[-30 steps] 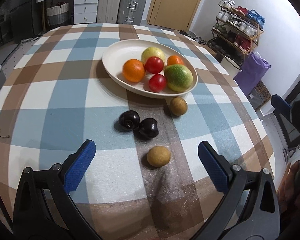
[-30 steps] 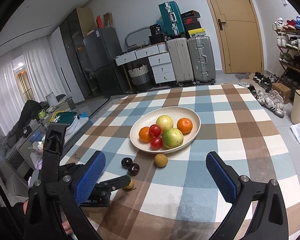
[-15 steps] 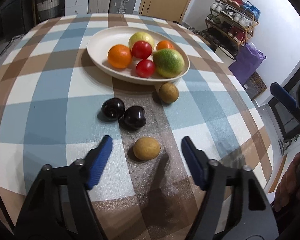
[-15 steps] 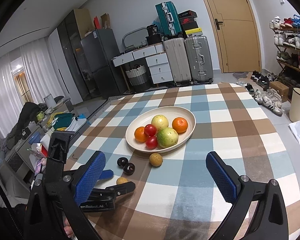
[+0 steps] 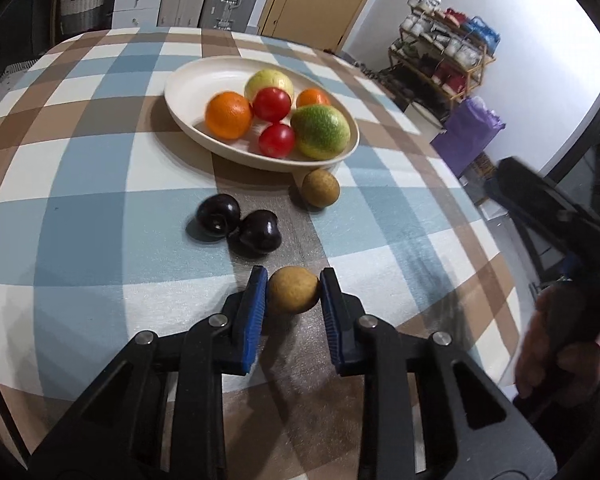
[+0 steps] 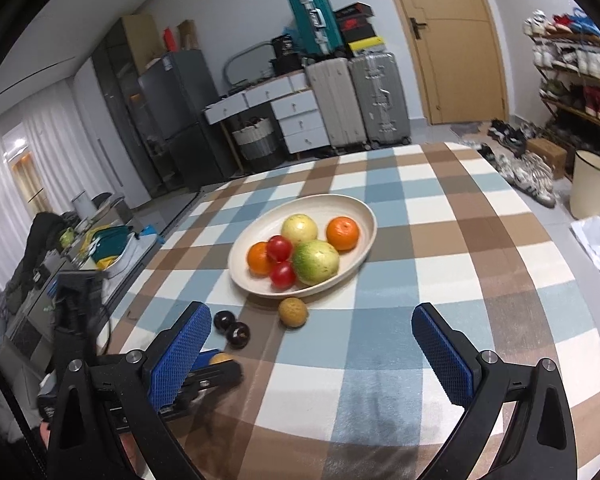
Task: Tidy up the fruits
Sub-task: 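Lower the left tool and close it on a brown kiwi, then close the right tool on a second brown kiwi while the left tool holds its kiwi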
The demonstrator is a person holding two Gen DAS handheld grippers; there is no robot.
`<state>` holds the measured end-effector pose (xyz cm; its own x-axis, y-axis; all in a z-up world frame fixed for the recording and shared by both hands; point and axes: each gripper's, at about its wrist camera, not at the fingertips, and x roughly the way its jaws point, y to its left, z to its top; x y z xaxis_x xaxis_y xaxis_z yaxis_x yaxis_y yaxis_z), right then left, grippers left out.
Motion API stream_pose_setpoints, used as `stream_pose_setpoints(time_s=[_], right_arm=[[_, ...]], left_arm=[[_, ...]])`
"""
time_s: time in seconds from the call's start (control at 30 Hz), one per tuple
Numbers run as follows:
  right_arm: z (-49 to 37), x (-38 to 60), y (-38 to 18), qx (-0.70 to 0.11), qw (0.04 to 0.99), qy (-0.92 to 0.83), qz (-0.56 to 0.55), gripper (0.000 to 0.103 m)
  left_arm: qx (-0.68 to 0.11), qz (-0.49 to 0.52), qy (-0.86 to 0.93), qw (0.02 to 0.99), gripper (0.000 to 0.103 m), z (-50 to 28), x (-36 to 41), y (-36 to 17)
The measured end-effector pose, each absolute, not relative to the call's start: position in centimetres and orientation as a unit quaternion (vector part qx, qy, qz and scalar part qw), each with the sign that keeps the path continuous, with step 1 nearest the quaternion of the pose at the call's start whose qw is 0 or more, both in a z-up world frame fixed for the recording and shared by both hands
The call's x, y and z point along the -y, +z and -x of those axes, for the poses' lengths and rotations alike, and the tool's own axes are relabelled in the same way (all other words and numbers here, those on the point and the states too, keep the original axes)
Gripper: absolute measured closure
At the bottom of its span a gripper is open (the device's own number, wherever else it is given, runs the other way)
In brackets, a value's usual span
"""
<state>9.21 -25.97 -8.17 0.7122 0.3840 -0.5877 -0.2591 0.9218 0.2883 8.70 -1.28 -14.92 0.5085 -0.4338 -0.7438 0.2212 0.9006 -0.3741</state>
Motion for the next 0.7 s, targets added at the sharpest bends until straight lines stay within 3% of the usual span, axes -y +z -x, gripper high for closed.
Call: stream_pose_setpoints(time_s=[0.7], right_arm=[[-12.8, 23.6, -12.7, -0.399, 0.899, 0.156, -0.093, 0.001]], left_arm=[[-0.398, 0.138, -0.211, 0.882, 0.079, -8.8, -5.9, -9.6]])
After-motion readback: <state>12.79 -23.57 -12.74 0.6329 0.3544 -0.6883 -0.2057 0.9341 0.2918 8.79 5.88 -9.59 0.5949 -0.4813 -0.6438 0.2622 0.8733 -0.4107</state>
